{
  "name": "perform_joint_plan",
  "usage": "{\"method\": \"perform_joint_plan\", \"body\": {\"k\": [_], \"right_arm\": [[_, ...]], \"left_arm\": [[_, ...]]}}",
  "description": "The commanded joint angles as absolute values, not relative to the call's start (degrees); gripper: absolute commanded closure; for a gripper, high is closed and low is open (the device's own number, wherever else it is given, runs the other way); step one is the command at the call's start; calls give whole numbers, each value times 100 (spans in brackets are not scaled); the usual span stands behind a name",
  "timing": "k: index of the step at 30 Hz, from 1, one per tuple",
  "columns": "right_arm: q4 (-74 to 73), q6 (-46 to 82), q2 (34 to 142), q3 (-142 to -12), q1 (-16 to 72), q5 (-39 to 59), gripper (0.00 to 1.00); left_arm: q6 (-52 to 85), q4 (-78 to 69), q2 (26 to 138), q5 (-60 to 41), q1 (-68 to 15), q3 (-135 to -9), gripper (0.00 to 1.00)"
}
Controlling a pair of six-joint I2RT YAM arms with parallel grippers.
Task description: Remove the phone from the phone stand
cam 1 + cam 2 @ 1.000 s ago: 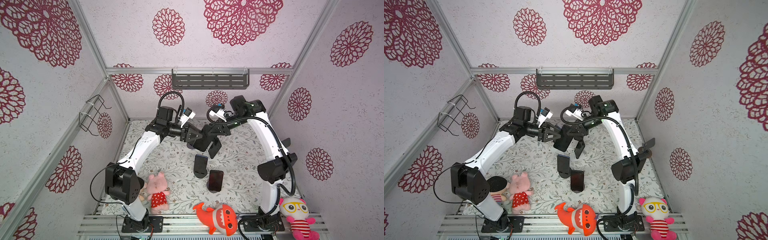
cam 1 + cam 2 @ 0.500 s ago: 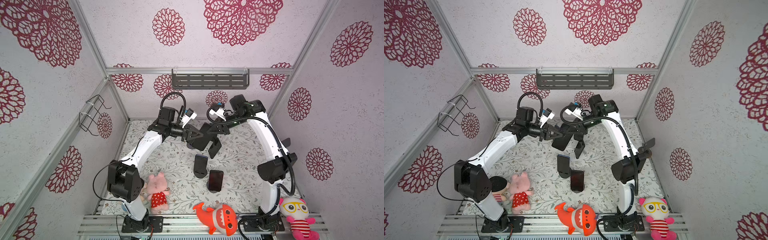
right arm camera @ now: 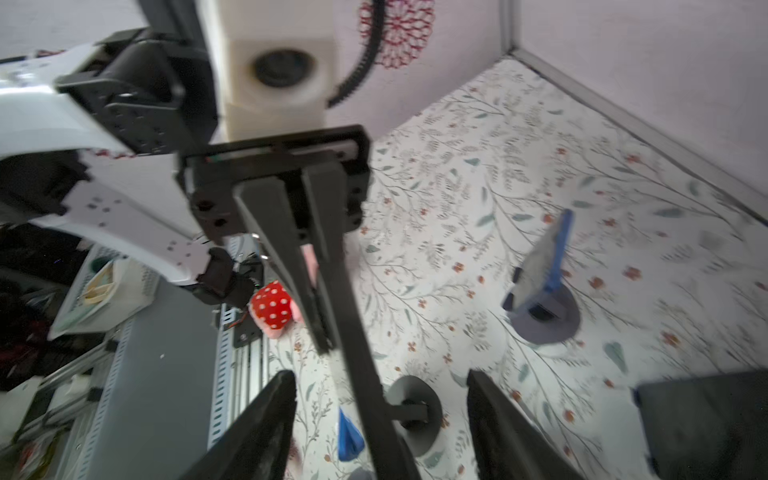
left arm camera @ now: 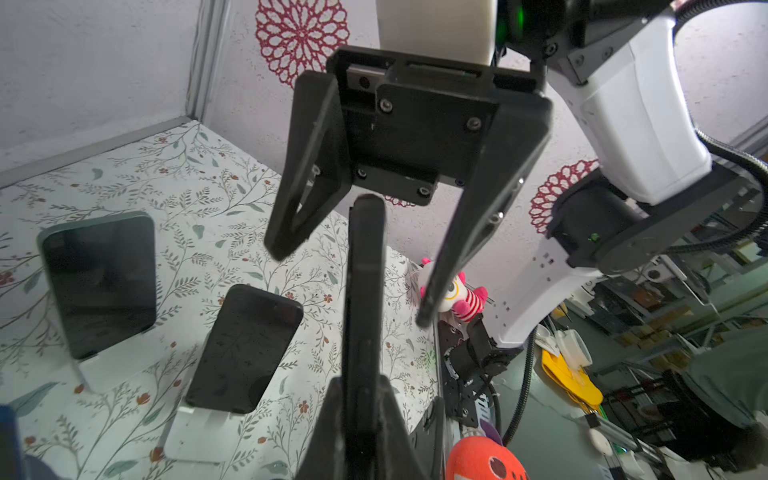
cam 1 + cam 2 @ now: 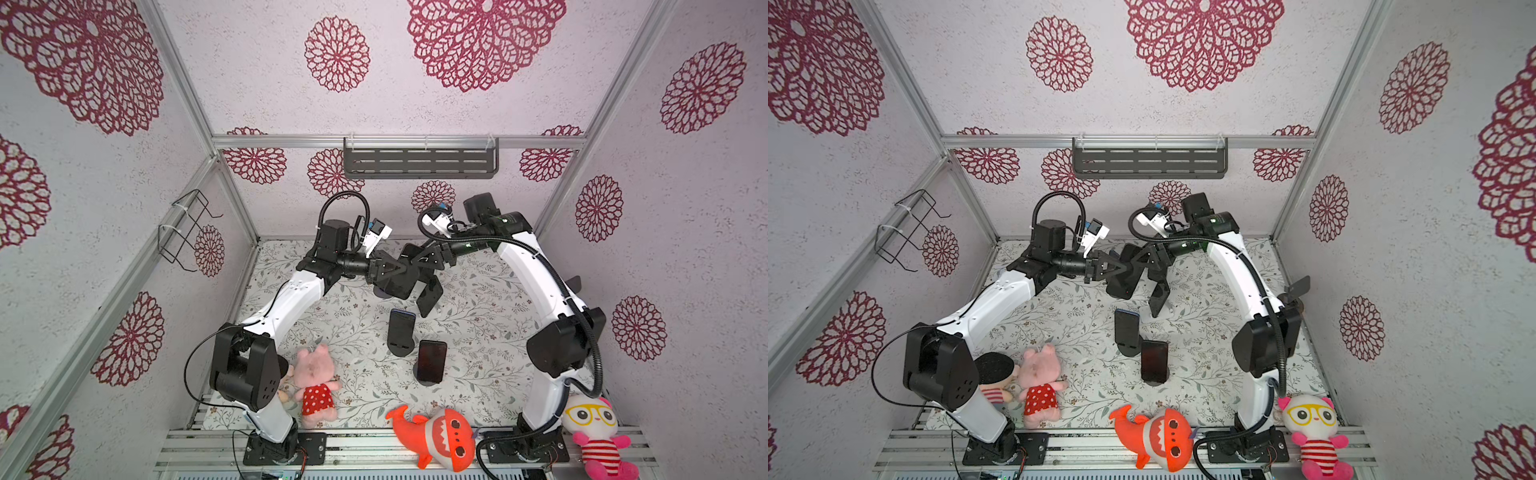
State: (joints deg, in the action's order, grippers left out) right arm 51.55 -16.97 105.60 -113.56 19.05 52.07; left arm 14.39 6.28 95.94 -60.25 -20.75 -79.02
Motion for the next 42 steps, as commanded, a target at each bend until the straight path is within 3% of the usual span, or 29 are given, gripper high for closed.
{"method": "perform_joint_plan", "body": {"k": [1,8,15,22,30,37,42], "right_arm": [[3238,-159,9634,-10667,1758,3754,21],[2599,1207,8587,-9337,1949,1640,17],[2459,1609,8247,-8788,2807,1262,24],[2876,1471,8629,-9297,3951,1254,21],[3189,1457,9196,-10052,4126,1748,4],[3266,1385,9630,-10459,4157,1812,5],[3061,1509,9703,-10426,4162,1827,11]], "left_arm": [[2587,-1079,9100,-5362,-2094,-7636,100],[3862,-1117,8438,-3326,-2175,-7392,100],[4800,554,8005,-1403,-2277,-7525,100],[5080,761,7754,-963,-2456,-7344,100],[4831,923,7577,-904,-2636,-7375,100],[4882,858,7567,-1131,-2660,-7417,100],[4882,870,7541,-1096,-2674,-7419,100]]}}
